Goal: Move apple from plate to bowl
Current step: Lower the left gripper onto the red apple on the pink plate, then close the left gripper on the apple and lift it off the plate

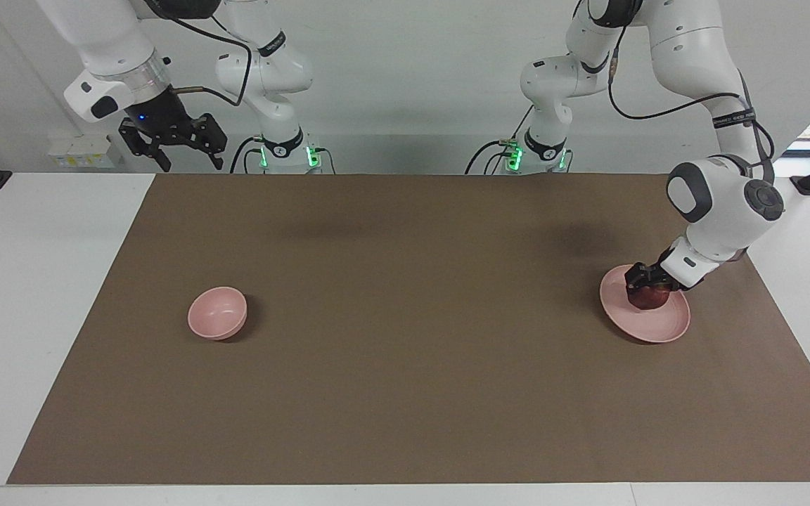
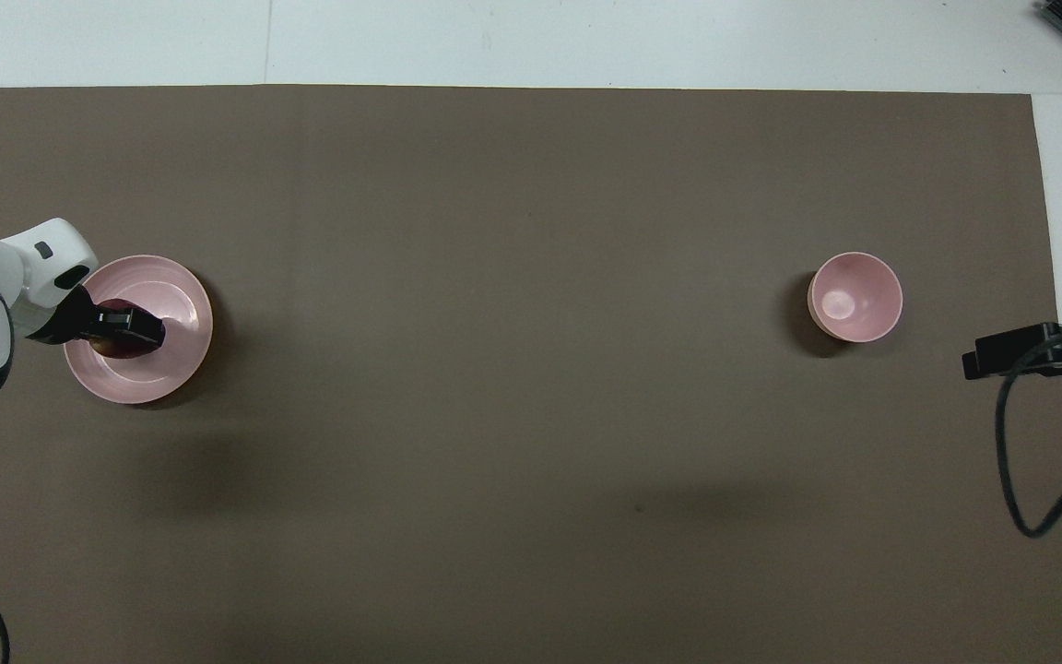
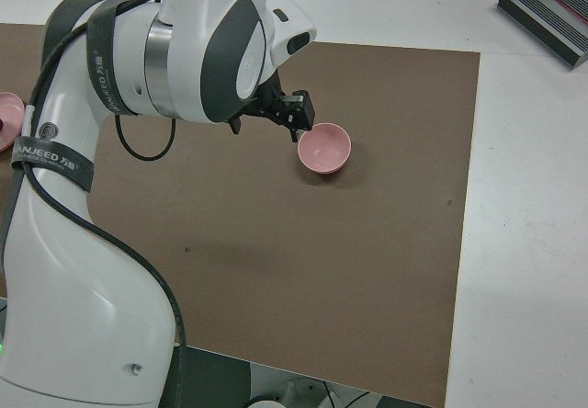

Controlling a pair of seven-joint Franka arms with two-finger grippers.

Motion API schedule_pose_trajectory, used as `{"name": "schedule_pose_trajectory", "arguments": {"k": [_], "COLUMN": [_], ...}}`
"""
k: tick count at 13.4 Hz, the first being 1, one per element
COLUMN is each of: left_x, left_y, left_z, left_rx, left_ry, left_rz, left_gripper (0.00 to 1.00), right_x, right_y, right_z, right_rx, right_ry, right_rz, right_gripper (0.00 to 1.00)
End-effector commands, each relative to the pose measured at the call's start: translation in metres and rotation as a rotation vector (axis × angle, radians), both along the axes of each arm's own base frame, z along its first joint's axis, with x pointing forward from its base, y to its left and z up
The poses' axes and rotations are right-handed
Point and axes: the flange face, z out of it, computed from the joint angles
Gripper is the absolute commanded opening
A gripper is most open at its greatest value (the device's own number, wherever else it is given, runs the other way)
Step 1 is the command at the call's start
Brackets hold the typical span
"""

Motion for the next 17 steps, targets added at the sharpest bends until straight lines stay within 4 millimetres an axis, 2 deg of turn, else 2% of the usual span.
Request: {"name": "schedule_pose_trajectory", "arguments": {"k": [1, 3, 4, 5, 6, 7, 9, 11, 16, 17], "left_x": [0.005, 0.004, 0.005, 0.008, 0.011, 0.013, 0.017, 0.021, 0.039, 0.044], "left_y": [-0.032, -0.044, -0.044, -0.044, -0.044, -0.044, -0.047, -0.058, -0.109, -0.121], "left_z": [0.023, 0.024, 0.024, 0.026, 0.029, 0.031, 0.029, 0.033, 0.044, 0.051], "left_rx": [0.011, 0.025, 0.028, 0.027, 0.029, 0.015, -0.131, -0.174, -0.206, -0.254], "left_ry": [0.03, 0.046, 0.044, 0.032, 0.025, 0.022, 0.044, 0.046, 0.043, 0.062], "left_rz": [0.121, 0.193, 0.216, 0.241, 0.288, 0.359, 0.505, 0.516, 0.45, 0.462], "left_gripper": [0.0, 0.0, 0.09, 0.12, 0.01, 0.0, 0.0, 0.0, 0.0, 0.0], "right_x": [-0.011, -0.014, -0.015, -0.015, -0.017, -0.019, -0.025, -0.026, -0.026, -0.027], "right_y": [0.006, 0.013, 0.02, 0.024, 0.028, 0.031, 0.033, 0.038, 0.046, 0.045], "right_z": [0.0, 0.001, 0.001, 0.0, 0.001, -0.002, -0.008, -0.015, -0.043, -0.051], "right_rx": [0.063, 0.17, 0.188, 0.205, 0.235, 0.259, 0.286, 0.339, 0.503, 0.597], "right_ry": [0.01, 0.038, 0.05, 0.06, 0.072, 0.092, 0.096, 0.096, 0.047, 0.046], "right_rz": [-0.061, -0.233, -0.271, -0.306, -0.344, -0.376, -0.379, -0.371, -0.204, -0.195], "right_gripper": [1.0, 1.0, 1.0, 1.0, 1.0, 1.0, 1.0, 1.0, 1.0, 1.0]}}
